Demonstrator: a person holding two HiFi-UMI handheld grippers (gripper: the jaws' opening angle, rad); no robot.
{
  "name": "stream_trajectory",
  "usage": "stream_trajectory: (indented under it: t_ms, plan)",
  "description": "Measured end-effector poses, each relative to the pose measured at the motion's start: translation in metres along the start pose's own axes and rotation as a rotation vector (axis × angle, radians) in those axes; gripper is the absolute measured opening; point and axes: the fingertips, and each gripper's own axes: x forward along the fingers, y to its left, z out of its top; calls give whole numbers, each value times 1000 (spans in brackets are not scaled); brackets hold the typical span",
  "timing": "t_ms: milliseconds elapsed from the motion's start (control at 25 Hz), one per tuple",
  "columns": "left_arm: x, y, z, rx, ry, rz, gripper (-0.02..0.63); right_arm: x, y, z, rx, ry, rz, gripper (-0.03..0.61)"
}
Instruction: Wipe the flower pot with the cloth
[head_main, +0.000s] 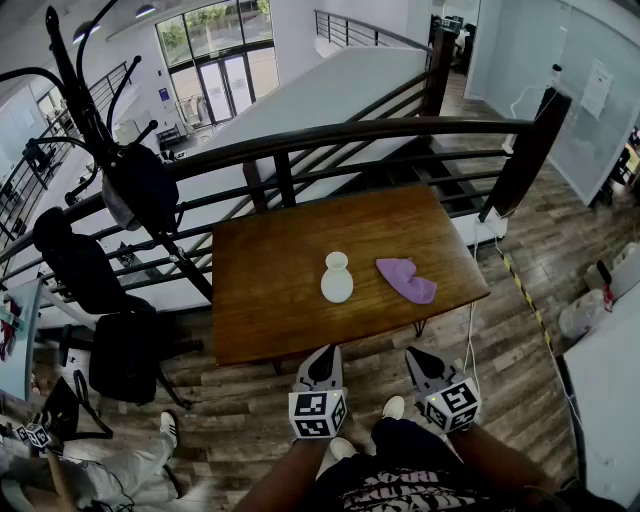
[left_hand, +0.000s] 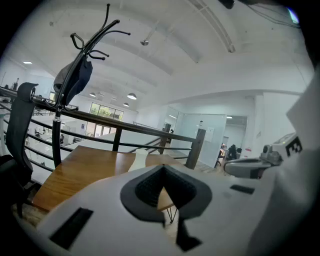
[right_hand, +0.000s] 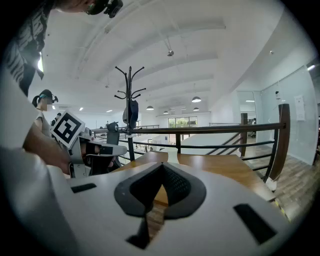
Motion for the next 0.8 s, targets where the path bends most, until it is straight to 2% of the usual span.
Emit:
stream_trajectory:
  t_ms: [440, 800]
  plan:
    - [57, 31, 0, 11, 43, 22, 0, 57, -39, -9, 7, 24, -2, -2]
    - [127, 49, -1, -4, 82, 61, 0, 121, -111, -38, 35, 166, 7, 0]
